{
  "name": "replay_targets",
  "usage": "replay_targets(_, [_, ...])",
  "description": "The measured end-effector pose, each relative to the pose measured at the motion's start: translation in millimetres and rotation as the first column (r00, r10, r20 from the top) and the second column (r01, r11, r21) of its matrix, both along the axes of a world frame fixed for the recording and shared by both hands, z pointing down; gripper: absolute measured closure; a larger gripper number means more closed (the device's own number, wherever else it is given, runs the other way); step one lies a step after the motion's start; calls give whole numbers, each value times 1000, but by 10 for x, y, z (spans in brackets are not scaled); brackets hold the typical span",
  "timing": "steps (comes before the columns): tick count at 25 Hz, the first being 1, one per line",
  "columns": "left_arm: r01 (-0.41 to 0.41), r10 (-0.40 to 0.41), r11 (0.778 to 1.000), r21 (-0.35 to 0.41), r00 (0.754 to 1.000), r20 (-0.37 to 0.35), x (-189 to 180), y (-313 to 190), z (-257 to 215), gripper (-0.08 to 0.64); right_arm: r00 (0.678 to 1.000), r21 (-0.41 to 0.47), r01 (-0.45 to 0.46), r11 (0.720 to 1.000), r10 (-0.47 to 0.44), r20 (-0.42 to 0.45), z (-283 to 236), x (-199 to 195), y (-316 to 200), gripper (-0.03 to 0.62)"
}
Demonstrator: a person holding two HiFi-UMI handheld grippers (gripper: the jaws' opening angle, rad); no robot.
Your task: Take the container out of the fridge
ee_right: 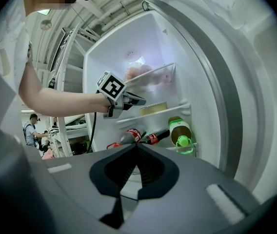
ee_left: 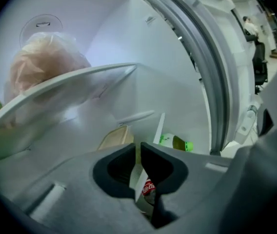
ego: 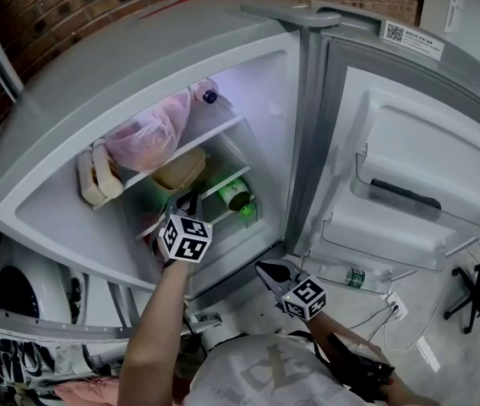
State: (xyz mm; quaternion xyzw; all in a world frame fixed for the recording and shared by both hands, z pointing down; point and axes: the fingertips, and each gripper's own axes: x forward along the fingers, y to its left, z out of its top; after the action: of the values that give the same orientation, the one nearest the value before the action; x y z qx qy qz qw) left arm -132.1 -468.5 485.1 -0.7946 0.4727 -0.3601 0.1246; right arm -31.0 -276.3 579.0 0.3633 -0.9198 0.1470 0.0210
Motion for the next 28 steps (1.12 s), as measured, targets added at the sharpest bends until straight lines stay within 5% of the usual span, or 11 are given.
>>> replay_targets(10, [30, -31, 1000, 8, 967, 251, -76, -582, 135, 374, 1000, -9, -24, 1000, 24, 1, 17, 156, -45, 583])
replay_targets(18, [95, -69, 993, -64, 940, 333, -241, -896, 349, 290, 999, -15, -35, 999, 35, -8, 41, 203, -52, 583])
replay_targets(28, [110, -67, 988, -109, 937, 343, -247, -919, 403, 344, 999, -13, -48, 999, 48, -6, 21, 243, -79, 583])
